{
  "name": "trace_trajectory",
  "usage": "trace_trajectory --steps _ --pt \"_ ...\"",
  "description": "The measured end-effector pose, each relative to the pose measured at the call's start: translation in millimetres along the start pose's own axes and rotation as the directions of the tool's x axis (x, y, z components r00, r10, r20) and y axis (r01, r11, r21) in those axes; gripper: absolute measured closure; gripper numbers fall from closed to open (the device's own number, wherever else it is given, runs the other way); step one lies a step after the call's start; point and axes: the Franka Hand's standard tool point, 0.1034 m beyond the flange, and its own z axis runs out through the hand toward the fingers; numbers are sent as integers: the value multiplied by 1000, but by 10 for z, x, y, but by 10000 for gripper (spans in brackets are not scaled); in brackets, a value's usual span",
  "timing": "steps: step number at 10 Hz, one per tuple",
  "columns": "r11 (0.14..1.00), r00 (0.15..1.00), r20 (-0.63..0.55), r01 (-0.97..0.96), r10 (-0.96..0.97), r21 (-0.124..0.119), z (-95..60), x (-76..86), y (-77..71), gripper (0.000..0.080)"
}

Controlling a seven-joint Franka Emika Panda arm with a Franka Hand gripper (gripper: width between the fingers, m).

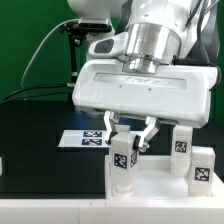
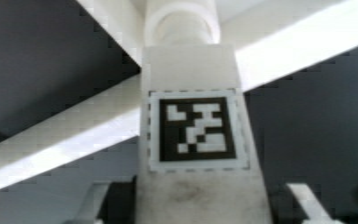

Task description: Assemble square table

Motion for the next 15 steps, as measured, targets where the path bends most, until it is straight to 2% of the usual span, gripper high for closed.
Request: trace_trajectory --steps 2,5,8,10,13,14,15 --pt "1000 1000 -7 7 -7 0 29 -41 -10 515" --pt "1000 998 -55 -24 25 16 31 -54 -4 515" --pt "1000 998 -58 -26 27 16 30 -53 3 514" --pt "1000 998 -58 -23 24 16 30 -53 4 198" --pt "1000 1000 -28 -4 4 5 24 -17 35 152" --pt "1000 1000 4 -6 6 3 -20 64 45 152" --pt "1000 998 66 -16 16 0 -93 78 48 151"
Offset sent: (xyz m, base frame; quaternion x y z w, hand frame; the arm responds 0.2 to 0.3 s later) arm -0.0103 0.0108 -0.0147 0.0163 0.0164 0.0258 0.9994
